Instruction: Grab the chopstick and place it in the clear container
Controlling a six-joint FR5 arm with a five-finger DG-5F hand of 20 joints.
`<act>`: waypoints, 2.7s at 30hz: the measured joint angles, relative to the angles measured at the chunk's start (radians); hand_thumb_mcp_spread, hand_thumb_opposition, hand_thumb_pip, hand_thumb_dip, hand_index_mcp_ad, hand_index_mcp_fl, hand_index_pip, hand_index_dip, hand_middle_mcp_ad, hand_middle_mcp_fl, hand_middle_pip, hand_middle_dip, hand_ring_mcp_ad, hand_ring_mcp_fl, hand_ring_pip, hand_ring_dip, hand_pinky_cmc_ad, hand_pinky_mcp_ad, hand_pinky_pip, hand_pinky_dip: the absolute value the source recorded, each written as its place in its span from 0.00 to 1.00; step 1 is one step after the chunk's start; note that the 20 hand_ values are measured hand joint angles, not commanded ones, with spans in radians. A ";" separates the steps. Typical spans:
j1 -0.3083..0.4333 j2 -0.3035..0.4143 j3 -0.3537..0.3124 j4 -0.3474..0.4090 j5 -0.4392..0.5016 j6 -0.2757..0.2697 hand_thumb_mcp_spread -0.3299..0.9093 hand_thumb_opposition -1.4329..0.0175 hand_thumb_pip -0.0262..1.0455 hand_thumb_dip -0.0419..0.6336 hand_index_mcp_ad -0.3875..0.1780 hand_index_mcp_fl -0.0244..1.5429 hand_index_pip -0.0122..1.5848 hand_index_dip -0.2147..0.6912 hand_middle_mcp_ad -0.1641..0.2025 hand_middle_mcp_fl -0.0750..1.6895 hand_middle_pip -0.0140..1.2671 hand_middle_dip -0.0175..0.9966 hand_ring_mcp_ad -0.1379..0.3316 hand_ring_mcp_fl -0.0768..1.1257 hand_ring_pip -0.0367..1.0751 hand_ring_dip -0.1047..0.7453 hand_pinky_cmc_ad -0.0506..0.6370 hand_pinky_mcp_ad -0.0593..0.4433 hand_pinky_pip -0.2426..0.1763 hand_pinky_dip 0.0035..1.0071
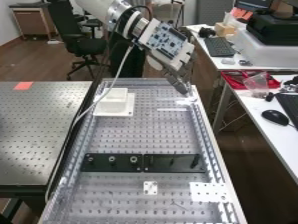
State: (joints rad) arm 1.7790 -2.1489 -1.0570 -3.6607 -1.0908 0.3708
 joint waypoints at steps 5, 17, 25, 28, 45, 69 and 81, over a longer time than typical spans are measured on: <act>0.009 -0.014 0.026 -0.024 -0.012 -0.006 0.85 0.31 0.52 0.45 0.39 0.50 0.75 0.24 0.38 0.56 0.56 0.72 0.32 0.66 0.15 0.76 0.77 0.61 0.85 0.18; 0.024 -0.050 0.098 -0.115 -0.066 -0.025 0.84 0.31 0.52 0.46 0.39 0.50 0.75 0.24 0.37 0.56 0.56 0.72 0.32 0.65 0.16 0.76 0.76 0.61 0.85 0.18; 0.030 -0.082 0.102 -0.178 -0.115 -0.007 0.83 0.31 0.52 0.46 0.39 0.50 0.75 0.24 0.37 0.56 0.56 0.72 0.32 0.65 0.17 0.76 0.77 0.61 0.85 0.21; 0.032 -0.091 0.100 -0.187 -0.126 -0.002 0.83 0.31 0.52 0.46 0.39 0.50 0.75 0.24 0.37 0.56 0.56 0.72 0.32 0.65 0.18 0.76 0.77 0.60 0.85 0.22; 0.037 -0.153 0.148 -0.267 -0.153 -0.011 0.82 0.30 0.53 0.46 0.39 0.50 0.75 0.24 0.38 0.56 0.57 0.72 0.33 0.65 0.19 0.76 0.77 0.60 0.85 0.23; 0.031 -0.225 0.248 -0.342 -0.166 -0.053 0.82 0.30 0.54 0.46 0.38 0.50 0.75 0.24 0.38 0.56 0.57 0.72 0.33 0.65 0.20 0.75 0.77 0.60 0.85 0.27; 0.026 -0.260 0.294 -0.385 -0.181 -0.066 0.82 0.30 0.54 0.46 0.38 0.50 0.75 0.25 0.38 0.56 0.58 0.71 0.33 0.65 0.20 0.74 0.77 0.60 0.85 0.27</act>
State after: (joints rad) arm 1.8051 -2.4091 -0.7628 -4.0457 -1.2719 0.3052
